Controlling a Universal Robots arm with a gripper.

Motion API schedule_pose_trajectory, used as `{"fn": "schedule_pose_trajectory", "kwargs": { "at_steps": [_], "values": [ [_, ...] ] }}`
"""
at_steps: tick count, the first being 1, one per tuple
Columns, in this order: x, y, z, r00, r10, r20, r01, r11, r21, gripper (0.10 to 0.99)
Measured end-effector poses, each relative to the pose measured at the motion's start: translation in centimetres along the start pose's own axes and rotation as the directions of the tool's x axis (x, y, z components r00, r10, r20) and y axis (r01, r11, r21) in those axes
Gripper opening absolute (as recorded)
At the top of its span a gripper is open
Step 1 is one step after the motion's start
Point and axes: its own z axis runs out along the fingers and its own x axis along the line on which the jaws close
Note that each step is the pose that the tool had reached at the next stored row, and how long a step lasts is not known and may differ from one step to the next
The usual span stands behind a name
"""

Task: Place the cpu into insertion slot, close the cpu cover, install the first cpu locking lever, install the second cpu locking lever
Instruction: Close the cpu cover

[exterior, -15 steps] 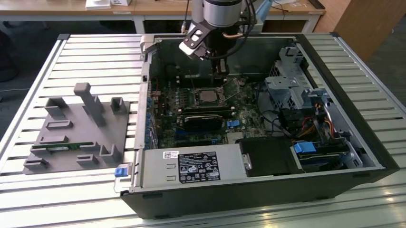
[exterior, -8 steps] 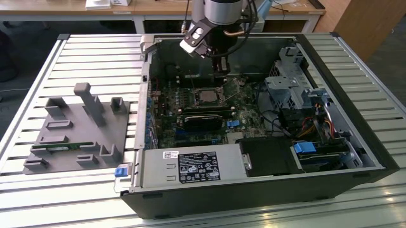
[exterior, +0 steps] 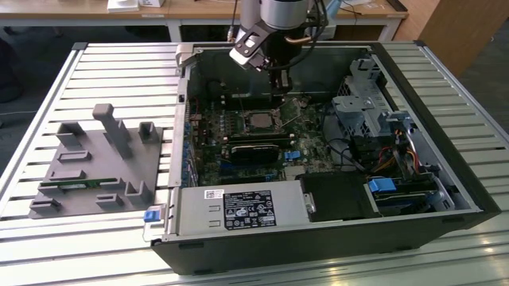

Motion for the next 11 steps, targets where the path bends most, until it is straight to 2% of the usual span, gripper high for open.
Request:
{"fn": "schedule_pose_trajectory", "kwargs": {
  "at_steps": [5,11],
  "values": [
    [-0.01,0.05,-0.85,1.0,0.0,0.0001,0.0,1.0,0.0,0.122],
    [-0.01,0.33,-0.95,1.0,0.0,0.0,0.0,1.0,0.0,0.122]
  ]
}}
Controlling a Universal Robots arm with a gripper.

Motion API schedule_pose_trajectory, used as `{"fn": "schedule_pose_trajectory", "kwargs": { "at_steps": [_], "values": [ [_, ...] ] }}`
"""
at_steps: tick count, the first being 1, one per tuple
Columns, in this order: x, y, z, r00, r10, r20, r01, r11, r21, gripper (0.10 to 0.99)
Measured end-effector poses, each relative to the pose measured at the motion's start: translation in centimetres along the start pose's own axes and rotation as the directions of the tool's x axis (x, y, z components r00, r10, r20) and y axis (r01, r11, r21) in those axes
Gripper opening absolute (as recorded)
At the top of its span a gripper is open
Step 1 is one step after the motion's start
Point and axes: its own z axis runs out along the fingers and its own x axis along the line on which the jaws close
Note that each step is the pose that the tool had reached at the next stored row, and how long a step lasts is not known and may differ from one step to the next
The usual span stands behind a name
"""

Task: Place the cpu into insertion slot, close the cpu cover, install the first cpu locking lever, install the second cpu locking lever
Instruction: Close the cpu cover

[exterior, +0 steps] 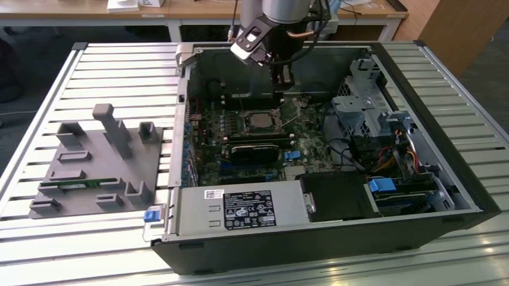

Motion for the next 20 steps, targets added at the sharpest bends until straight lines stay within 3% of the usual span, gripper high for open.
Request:
{"fn": "schedule_pose_trajectory", "kwargs": {
  "at_steps": [8,15,20],
  "values": [
    [-0.01,0.63,0.01,1.0,0.0,0.0,0.0,1.0,0.0,0.122],
    [-0.02,0.69,-0.85,1.0,0.0,0.0,0.0,1.0,0.0,0.122],
    [-0.02,0.89,-0.89,1.0,0.0,-0.0001,0.0,1.0,0.0,0.122]
  ]
}}
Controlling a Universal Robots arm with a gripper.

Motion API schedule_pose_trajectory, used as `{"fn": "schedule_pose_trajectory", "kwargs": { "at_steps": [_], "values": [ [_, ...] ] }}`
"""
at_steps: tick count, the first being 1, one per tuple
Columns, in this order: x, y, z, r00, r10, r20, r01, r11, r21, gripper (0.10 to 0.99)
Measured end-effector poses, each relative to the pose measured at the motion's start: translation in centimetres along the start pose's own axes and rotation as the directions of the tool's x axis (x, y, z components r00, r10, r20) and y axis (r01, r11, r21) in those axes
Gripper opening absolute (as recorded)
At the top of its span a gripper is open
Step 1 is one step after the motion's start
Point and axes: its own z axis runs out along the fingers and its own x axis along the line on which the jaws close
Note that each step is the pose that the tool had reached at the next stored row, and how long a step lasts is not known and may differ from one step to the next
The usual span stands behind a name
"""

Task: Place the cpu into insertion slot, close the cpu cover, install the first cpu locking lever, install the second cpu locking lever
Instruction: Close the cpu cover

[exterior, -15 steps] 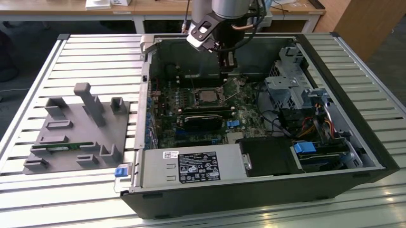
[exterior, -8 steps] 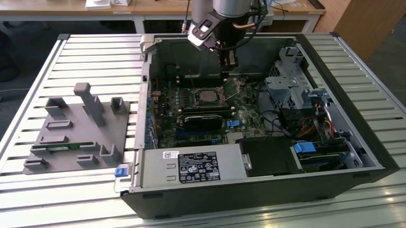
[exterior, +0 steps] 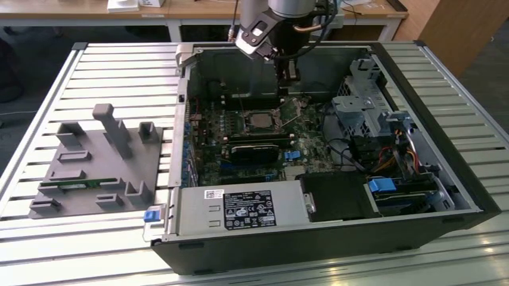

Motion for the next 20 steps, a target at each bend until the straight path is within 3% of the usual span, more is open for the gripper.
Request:
{"fn": "schedule_pose_trajectory", "kwargs": {
  "at_steps": [15,20],
  "values": [
    [-0.02,1.55,0.07,1.0,0.0,0.0001,0.0,1.0,0.0,0.122],
    [-0.02,1.73,0.38,1.0,0.0,0.0001,0.0,1.0,0.0,0.122]
  ]
}}
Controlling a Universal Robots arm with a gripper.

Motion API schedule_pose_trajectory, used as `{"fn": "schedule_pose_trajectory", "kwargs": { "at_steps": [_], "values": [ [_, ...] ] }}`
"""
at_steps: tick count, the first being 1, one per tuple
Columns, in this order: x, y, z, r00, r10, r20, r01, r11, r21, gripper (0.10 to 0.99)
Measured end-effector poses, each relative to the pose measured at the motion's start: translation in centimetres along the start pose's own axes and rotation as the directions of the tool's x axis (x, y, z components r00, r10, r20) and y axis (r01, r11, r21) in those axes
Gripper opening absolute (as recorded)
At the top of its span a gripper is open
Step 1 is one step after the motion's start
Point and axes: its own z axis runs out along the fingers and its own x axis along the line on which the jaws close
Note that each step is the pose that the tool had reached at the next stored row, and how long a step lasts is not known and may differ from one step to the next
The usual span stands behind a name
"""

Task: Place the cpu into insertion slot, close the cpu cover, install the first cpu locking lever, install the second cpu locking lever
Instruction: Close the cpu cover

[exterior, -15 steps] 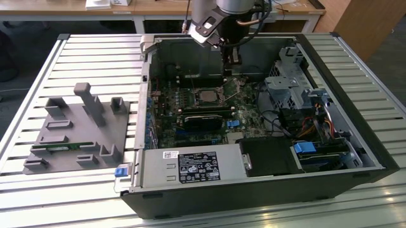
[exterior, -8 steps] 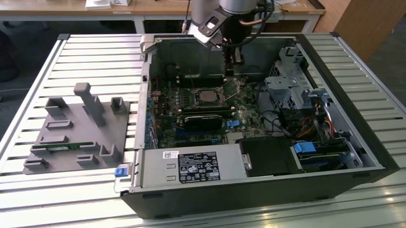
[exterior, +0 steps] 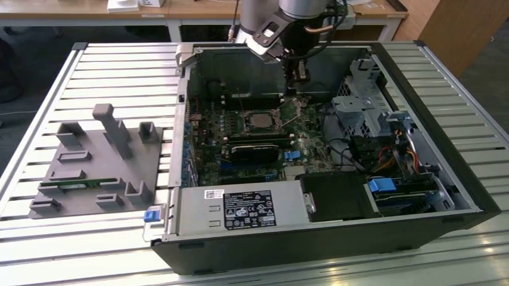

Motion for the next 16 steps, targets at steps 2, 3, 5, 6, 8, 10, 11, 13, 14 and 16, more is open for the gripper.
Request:
{"fn": "schedule_pose_trajectory", "kwargs": {
  "at_steps": [2,3,5,6,8,10,11,13,14,16],
  "values": [
    [0.0,0.11,0.26,1.0,0.0,0.0001,0.0,1.0,0.0,0.122],
    [0.0,0.26,0.39,1.0,0.0,0.0001,0.0,1.0,0.0,0.122],
    [0.0,0.7,0.62,1.0,0.0,0.0,0.0,1.0,0.001,0.122],
    [0.01,0.98,0.71,1.0,0.0,0.0,0.0,1.0,0.002,0.122],
    [0.04,1.43,0.85,1.0,0.0,0.0,0.0,1.0,0.004,0.122],
    [0.07,1.68,0.99,1.0,0.0,-0.0001,0.0,1.0,0.006,0.122],
    [0.08,1.73,1.09,1.0,0.0,0.0,0.0,1.0,0.006,0.122],
    [0.09,1.94,1.3,1.0,0.0,-0.0001,0.0,1.0,0.008,0.122],
    [0.09,1.99,1.38,1.0,0.0,-0.0001,0.0,1.0,0.009,0.122],
    [0.09,2.15,1.44,1.0,0.0,0.0001,0.0,0.9999,0.011,0.122]
  ]
}}
